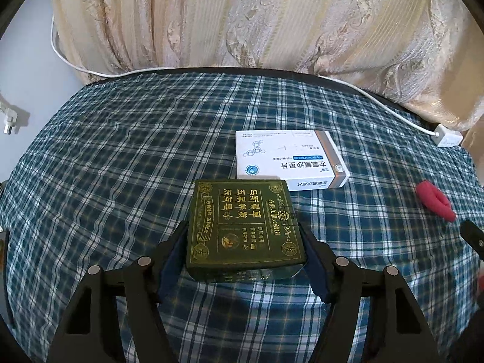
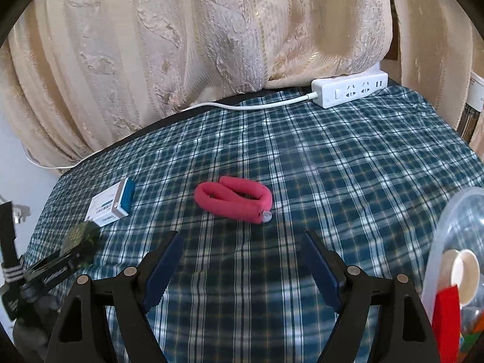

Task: Organize objects
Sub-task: 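Grasp the dark green medicine box with the left gripper while the right gripper approaches the pink curler, then grasp the pink foam curler with the right gripper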

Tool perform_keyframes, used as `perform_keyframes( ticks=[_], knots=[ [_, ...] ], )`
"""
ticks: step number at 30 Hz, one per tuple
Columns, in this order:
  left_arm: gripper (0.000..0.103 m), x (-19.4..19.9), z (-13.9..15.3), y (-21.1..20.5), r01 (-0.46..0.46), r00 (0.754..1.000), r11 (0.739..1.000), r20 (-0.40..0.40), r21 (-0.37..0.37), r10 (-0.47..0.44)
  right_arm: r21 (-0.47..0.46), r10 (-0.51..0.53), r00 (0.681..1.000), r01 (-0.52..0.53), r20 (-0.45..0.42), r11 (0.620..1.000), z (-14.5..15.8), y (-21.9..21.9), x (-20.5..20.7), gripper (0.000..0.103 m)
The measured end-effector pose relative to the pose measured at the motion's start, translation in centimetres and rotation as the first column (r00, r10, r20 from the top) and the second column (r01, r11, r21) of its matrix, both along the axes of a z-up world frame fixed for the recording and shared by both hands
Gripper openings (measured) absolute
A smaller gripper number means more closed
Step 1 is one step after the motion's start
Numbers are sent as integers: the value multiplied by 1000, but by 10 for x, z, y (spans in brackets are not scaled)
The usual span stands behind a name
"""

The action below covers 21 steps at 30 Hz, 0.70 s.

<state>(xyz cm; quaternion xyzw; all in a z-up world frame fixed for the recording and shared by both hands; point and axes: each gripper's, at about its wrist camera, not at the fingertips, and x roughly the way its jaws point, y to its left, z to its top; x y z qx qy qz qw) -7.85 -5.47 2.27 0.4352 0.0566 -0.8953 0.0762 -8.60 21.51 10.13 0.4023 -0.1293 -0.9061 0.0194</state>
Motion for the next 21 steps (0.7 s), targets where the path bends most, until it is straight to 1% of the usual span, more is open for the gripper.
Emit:
perform_keyframes(
  ticks=[5,11,16,21],
  knots=[
    [69,6,7,3,18,1000,1000,-24,8,-17,18,9,1000,-9,11,1000,-5,-1,-21,84],
    [69,12,13,11,56,998,998,-39,12,-55,17,5,1000,-5,23,1000,-9,3,-45,84],
    [69,13,14,13,66,997,998,-42,12,-66,27,8,999,-9,43,1000,-16,6,-63,84],
    [69,14,13,15,65,997,998,-33,10,-64,33,40,998,-41,49,999,-22,3,-72,84]
  ],
)
